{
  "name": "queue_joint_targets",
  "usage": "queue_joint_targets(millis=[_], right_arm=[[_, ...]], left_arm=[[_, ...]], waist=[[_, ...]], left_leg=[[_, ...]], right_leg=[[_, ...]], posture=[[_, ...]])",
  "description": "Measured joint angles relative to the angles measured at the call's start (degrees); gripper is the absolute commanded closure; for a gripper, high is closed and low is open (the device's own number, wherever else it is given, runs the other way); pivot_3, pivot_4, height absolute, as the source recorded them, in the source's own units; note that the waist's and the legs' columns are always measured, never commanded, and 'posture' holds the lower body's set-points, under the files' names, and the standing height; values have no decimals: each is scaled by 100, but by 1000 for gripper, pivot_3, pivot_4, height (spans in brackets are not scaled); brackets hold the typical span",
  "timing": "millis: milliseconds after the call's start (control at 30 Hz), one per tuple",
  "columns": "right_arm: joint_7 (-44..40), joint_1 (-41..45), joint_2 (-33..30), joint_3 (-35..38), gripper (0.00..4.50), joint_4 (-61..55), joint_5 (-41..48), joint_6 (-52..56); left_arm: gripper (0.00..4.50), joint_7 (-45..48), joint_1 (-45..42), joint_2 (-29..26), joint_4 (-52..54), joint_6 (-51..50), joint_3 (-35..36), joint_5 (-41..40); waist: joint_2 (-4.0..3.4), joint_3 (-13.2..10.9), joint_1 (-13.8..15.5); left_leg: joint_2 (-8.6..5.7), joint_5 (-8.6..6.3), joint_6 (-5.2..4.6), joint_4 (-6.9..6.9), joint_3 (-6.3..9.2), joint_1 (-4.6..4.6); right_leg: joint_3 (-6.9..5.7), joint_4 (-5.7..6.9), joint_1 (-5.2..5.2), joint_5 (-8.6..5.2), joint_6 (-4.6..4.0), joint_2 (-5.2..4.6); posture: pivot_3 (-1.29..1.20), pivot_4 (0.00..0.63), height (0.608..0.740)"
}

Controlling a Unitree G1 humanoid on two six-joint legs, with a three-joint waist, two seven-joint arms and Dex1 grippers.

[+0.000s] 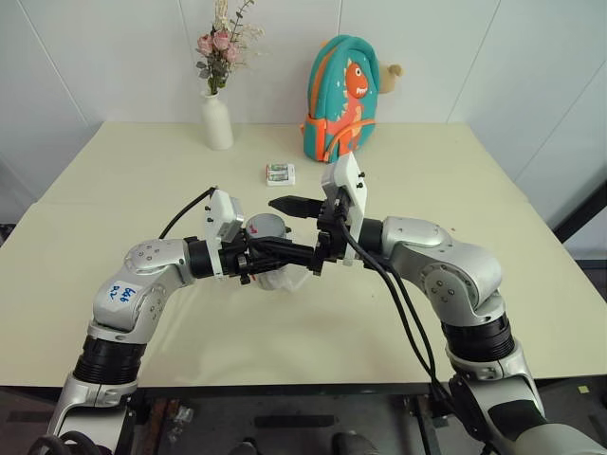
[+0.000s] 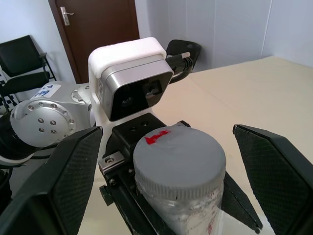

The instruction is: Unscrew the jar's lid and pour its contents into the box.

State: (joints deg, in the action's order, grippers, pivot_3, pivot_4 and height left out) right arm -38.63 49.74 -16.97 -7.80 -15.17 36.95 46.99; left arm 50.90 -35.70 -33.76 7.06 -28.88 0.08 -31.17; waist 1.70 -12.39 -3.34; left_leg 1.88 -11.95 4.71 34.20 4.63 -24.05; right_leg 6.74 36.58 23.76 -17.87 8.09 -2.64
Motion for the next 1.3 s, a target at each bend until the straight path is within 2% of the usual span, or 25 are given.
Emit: queue_joint_targets(millis=[233,333,467,833,1133,1300], right_arm=[[-50,-98,11,-45,0,117,-161,-89],[-56,-99,70,-71,610,197,-186,-108],[-113,-95,93,-73,1842,219,-260,-225],[-329,-120,119,-83,1854,305,-299,-296],[-2114,69,-624,1,1854,623,88,-253],[-2761,306,-888,-57,1854,972,68,-325]], left_arm=[[2241,-6,-139,99,32,-99,0,-10],[2241,-2,-151,113,80,-121,0,-11],[2241,17,-128,113,117,-182,45,-31],[2241,53,21,114,190,-178,101,-35],[2241,844,-85,159,244,-139,-260,-166],[2241,1018,-244,446,22,-64,-381,-182]], waist=[[0,0,-3],[0,0,-9],[0,0,-2],[0,0,0],[0,0,-2],[0,0,-2]], left_leg=[[0,1,1,1,0,1],[0,1,2,1,1,1],[-1,1,2,2,1,1],[-1,2,3,2,2,1],[-1,2,4,4,2,3],[-1,3,2,12,2,4]], right_leg=[[0,4,0,0,0,1],[0,5,0,0,0,1],[-1,4,-1,0,0,1],[-1,6,-1,0,0,1],[-3,5,-4,0,0,1],[-3,15,-5,0,1,3]], posture=[[0,150,740],[0,150,740],[0,150,740],[0,150,740],[0,150,740],[0,150,740]])
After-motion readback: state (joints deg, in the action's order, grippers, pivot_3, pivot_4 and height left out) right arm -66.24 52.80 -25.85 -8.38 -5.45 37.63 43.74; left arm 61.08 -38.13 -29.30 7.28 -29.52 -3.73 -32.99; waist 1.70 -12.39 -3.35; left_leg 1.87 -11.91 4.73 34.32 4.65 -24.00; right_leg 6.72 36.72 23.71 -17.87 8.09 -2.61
